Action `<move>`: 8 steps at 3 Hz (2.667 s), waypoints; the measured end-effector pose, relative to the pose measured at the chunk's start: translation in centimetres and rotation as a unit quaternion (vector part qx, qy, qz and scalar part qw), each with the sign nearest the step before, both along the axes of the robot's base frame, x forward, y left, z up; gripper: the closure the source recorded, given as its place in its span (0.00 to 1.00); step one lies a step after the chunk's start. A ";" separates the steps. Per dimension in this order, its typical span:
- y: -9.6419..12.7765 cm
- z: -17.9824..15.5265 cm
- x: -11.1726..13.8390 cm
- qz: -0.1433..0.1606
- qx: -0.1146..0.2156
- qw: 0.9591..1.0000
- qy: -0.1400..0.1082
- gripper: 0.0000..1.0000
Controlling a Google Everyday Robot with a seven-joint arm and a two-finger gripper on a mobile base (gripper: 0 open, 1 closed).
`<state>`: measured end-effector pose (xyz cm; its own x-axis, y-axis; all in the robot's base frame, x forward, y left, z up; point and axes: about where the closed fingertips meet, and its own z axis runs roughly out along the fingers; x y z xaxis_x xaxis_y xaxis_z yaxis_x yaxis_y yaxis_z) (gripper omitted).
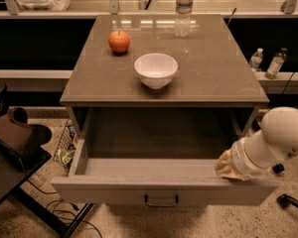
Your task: Open top drawer
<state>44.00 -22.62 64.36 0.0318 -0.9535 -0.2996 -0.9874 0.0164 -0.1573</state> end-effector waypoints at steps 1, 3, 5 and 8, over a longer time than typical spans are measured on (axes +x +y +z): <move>0.0 0.0 -0.2 -0.001 0.000 1.000 0.001 1.00; -0.6 -0.5 -5.8 -0.022 0.015 0.999 0.030 1.00; 0.6 -1.1 -12.6 0.007 0.054 0.997 0.056 1.00; 0.6 -0.9 -12.7 0.008 0.052 0.997 0.054 0.38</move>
Offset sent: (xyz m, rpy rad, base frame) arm -0.1824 -0.0238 -0.0107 0.0887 0.1661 -0.1595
